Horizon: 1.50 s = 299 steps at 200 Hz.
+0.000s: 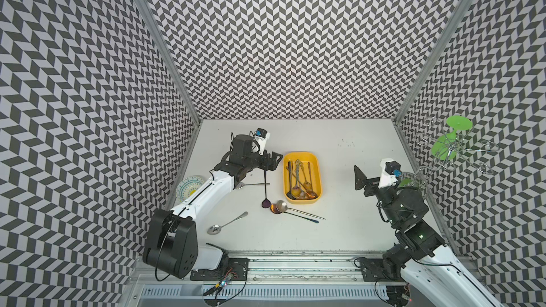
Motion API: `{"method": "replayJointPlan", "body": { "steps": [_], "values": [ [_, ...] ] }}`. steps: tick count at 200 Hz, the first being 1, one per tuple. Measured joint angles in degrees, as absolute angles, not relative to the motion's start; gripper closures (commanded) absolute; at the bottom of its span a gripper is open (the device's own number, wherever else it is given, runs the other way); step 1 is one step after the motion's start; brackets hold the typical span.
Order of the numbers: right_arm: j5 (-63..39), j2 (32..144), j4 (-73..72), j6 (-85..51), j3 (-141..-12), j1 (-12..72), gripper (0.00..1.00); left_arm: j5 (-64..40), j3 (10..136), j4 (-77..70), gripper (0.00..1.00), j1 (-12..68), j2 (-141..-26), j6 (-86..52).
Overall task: Put the spoon into the storage box
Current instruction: Pick up the spoon from the center of the board.
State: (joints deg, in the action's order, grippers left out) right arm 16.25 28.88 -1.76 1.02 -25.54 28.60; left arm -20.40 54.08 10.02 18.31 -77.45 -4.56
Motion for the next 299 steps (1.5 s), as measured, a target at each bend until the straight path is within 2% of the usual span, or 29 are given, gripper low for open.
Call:
{"method": "replayJointPlan", "body": {
  "steps": [22, 65, 115, 153, 200, 262, 299],
  "values": [
    [15.51, 28.95, -1.56, 1.15, -25.58, 28.99, 0.01, -20.67, 51.42, 10.35, 0.04, 16.21, -75.24, -1.63],
    [11.16, 33.95, 2.81, 2.61, -30.96, 29.95, 0.04, -22.76, 48.71, 11.25, 0.05, 12.69, -72.99, 4.27],
    [5.04, 40.42, 7.53, 4.03, -36.07, 31.94, 0.07, -28.40, 44.27, 12.80, 0.10, 12.67, -70.74, 10.83],
    [4.49, 42.09, 8.71, 5.61, -36.36, 34.20, 0.07, -31.81, 41.36, 15.31, 0.15, 13.34, -71.29, 13.30],
    [6.52, 39.81, 6.72, 6.31, -33.17, 35.16, 0.03, -35.68, 41.39, 17.34, 0.20, 16.21, -76.44, 13.50],
    [10.46, 35.05, 3.77, 7.07, -29.58, 35.51, 0.01, -37.17, 42.83, 20.32, 0.31, 19.05, -81.28, 16.60],
    [11.81, 34.41, 2.90, 7.40, -29.08, 35.53, 0.01, -36.60, 44.91, 23.31, 0.34, 22.39, -85.60, 19.97]
  ]
}}
